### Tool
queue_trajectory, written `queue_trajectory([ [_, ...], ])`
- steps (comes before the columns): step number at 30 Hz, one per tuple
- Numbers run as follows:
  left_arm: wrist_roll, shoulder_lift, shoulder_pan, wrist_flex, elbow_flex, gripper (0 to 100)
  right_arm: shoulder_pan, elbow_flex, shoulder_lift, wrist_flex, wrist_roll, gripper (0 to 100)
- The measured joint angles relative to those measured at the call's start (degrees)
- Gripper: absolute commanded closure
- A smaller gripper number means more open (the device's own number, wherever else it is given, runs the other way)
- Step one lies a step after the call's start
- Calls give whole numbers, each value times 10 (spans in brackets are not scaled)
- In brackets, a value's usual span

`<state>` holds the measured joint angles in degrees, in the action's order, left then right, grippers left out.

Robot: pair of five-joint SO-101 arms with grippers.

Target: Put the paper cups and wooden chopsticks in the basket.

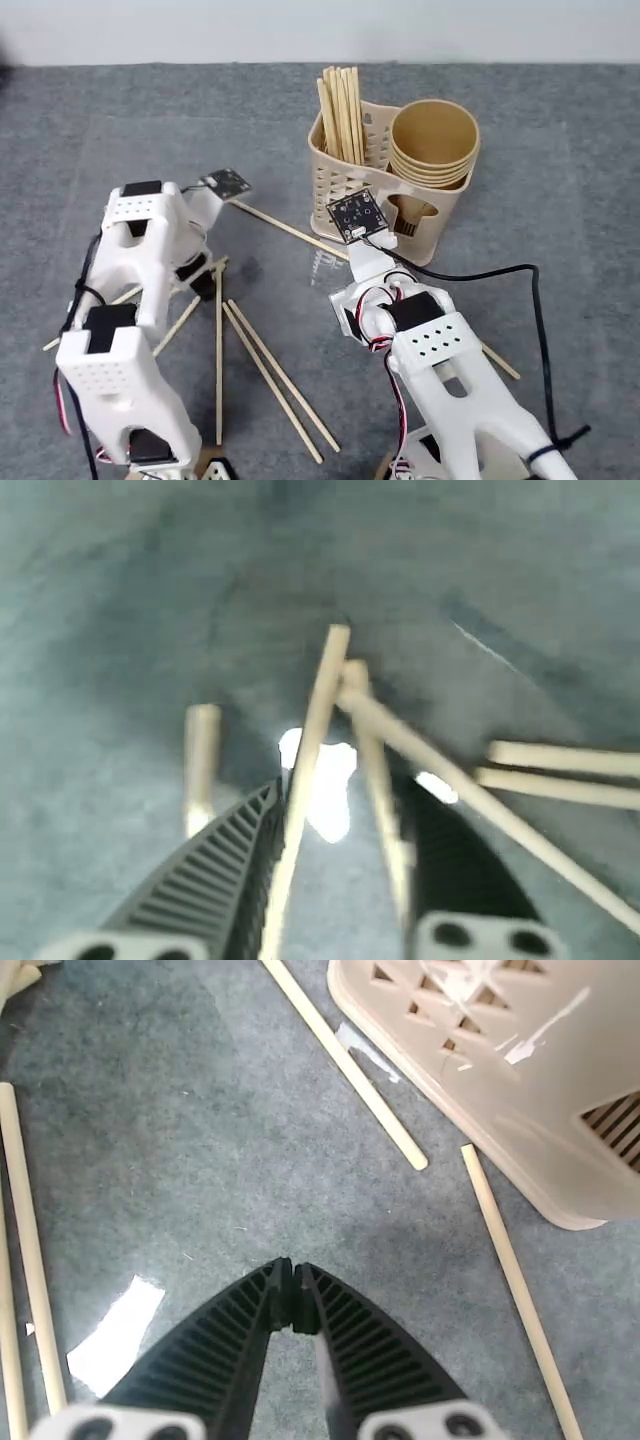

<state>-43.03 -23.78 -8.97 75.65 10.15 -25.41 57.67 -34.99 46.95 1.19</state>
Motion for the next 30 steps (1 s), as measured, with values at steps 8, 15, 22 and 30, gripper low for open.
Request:
queue_trajectory([
  [8, -11, 3, 17, 16, 12, 988, 0, 0, 0, 0, 0, 990],
  [15, -11, 12, 38, 15, 20, 988, 0, 0, 0, 0, 0, 990],
  [22, 0, 70, 55, 53, 26, 988, 0, 0, 0, 0, 0, 990],
  [30, 1, 156, 54, 95, 26, 988, 0, 0, 0, 0, 0, 990],
])
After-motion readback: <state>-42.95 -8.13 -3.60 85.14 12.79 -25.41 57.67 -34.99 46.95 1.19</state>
